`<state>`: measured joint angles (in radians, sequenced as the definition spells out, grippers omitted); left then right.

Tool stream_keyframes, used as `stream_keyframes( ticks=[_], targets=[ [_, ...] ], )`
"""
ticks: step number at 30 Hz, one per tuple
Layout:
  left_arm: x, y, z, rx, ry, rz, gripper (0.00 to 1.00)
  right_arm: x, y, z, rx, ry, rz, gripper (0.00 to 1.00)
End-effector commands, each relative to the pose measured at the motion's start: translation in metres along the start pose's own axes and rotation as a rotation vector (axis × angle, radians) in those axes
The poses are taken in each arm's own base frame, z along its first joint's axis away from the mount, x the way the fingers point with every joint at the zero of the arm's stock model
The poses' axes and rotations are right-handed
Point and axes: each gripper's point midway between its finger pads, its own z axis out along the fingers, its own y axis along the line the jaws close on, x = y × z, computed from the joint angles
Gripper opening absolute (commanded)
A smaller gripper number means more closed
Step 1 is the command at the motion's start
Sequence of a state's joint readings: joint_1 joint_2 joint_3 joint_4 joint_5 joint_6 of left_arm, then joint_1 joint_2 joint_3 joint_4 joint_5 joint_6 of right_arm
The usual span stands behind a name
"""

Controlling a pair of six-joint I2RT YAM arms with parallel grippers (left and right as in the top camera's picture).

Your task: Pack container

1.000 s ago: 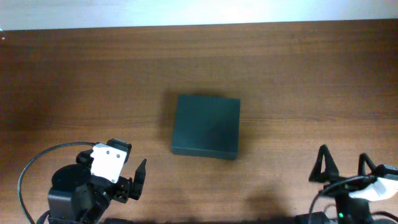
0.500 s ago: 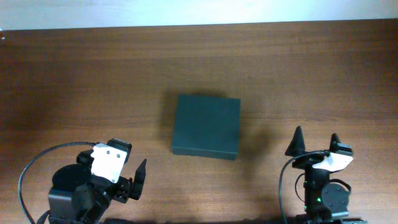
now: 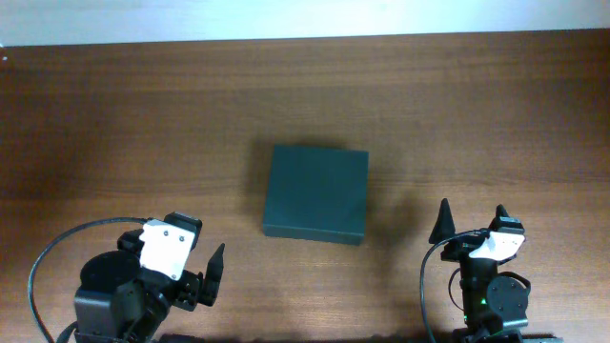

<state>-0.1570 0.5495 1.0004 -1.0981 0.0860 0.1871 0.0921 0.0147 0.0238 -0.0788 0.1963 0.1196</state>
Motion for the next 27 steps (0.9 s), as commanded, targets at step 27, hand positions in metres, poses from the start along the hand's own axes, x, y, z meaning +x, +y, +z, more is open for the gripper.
stream_keyframes(
  ticks=[27],
  targets=[
    [-0.037,0.034,0.004,-0.19,-0.368,0.017,0.99,0.003,0.0,0.0,-0.005,0.003,-0.011,0.99]
  ],
)
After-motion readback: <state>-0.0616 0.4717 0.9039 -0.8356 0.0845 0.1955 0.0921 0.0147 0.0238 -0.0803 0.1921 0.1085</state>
